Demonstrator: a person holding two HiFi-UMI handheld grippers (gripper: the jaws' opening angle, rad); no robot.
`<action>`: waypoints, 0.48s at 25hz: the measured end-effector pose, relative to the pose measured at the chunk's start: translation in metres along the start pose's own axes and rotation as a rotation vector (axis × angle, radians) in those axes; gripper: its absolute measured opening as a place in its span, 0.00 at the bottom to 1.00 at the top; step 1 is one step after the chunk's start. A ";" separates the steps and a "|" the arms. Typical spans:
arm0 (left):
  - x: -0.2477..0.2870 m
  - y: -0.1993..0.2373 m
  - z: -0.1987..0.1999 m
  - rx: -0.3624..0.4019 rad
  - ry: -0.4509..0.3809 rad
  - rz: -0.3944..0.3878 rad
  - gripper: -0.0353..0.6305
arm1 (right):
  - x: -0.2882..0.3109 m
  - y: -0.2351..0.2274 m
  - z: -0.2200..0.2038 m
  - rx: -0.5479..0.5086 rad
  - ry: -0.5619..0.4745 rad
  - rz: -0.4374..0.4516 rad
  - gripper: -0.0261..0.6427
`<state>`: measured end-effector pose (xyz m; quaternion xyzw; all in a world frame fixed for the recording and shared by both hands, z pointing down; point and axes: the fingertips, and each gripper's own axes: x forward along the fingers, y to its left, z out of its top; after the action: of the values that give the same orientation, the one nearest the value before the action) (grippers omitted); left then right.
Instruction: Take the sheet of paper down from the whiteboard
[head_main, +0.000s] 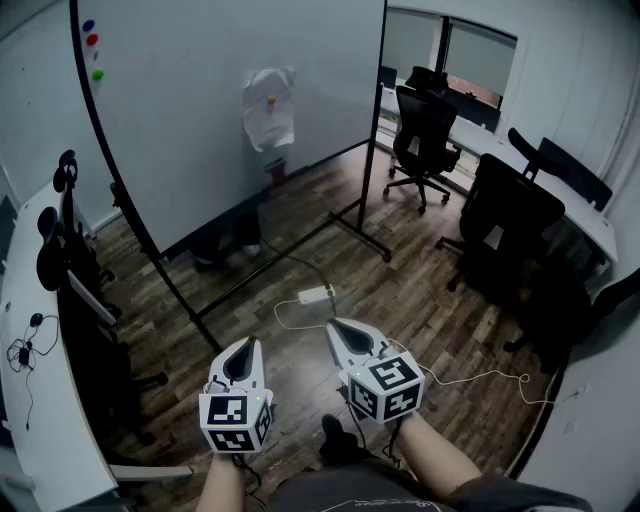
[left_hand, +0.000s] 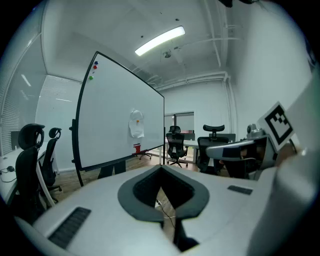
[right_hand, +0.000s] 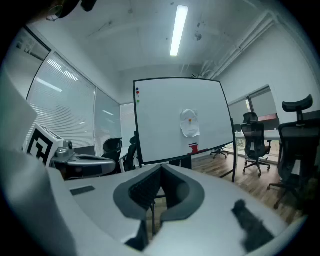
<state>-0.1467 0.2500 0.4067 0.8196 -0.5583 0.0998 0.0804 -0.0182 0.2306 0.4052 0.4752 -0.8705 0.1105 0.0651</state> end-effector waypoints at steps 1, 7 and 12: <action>0.000 0.001 0.000 0.000 0.002 0.002 0.07 | 0.001 0.000 -0.001 0.008 0.001 -0.005 0.07; 0.003 0.011 -0.003 -0.011 0.007 0.013 0.07 | 0.008 0.000 -0.009 0.006 0.020 -0.009 0.07; 0.006 0.014 -0.005 -0.012 0.010 0.015 0.07 | 0.007 -0.005 -0.015 0.039 0.023 -0.029 0.07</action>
<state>-0.1584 0.2405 0.4130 0.8143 -0.5649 0.1011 0.0873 -0.0180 0.2261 0.4215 0.4879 -0.8602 0.1321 0.0673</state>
